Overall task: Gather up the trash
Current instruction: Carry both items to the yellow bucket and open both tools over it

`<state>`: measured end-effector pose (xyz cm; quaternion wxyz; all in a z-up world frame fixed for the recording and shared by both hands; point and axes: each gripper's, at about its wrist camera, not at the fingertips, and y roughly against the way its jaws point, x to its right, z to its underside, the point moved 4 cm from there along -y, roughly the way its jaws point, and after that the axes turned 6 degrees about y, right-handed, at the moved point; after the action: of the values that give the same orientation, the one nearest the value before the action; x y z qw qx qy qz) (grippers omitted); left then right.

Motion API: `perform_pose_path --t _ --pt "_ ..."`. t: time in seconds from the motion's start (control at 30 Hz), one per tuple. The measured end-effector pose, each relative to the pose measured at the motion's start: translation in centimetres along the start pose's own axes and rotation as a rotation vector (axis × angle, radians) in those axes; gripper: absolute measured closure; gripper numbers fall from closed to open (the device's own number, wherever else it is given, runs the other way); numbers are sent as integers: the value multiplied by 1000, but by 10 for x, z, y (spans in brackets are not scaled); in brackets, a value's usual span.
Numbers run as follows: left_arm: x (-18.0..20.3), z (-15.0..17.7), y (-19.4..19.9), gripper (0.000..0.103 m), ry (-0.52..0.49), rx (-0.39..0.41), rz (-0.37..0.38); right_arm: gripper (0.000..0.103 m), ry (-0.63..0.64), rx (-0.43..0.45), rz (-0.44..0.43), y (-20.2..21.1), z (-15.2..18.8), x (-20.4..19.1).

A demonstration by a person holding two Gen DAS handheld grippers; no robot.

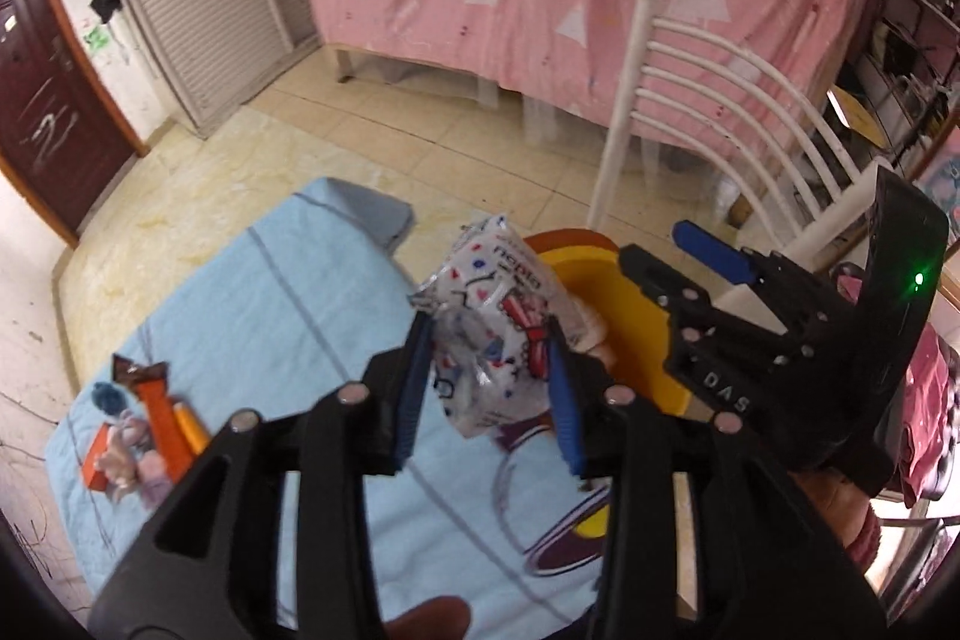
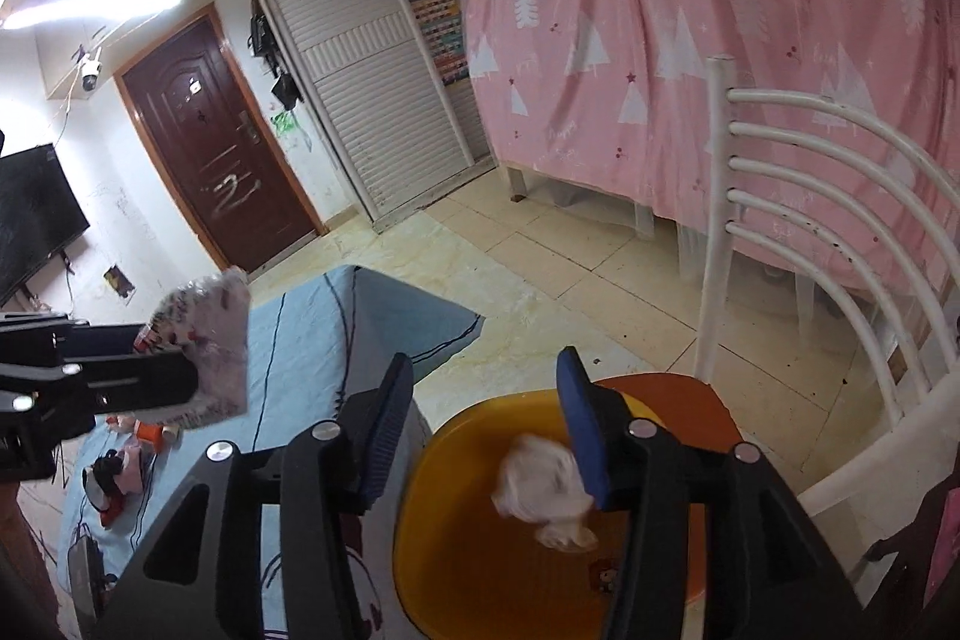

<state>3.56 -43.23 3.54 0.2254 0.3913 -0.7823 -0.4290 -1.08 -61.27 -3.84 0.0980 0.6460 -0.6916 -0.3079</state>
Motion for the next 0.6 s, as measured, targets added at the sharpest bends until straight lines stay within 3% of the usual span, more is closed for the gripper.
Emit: perform_pose_path --t 0.1,0.33,0.6 --pt "11 -4 -1 43 -1 3 13 58 -27 12 3 4 -1 10" --pt "12 -6 12 41 -10 32 7 58 -41 32 -10 11 -4 11" --pt "-40 -7 47 40 54 104 -58 58 27 19 -62 2 -12 -30"
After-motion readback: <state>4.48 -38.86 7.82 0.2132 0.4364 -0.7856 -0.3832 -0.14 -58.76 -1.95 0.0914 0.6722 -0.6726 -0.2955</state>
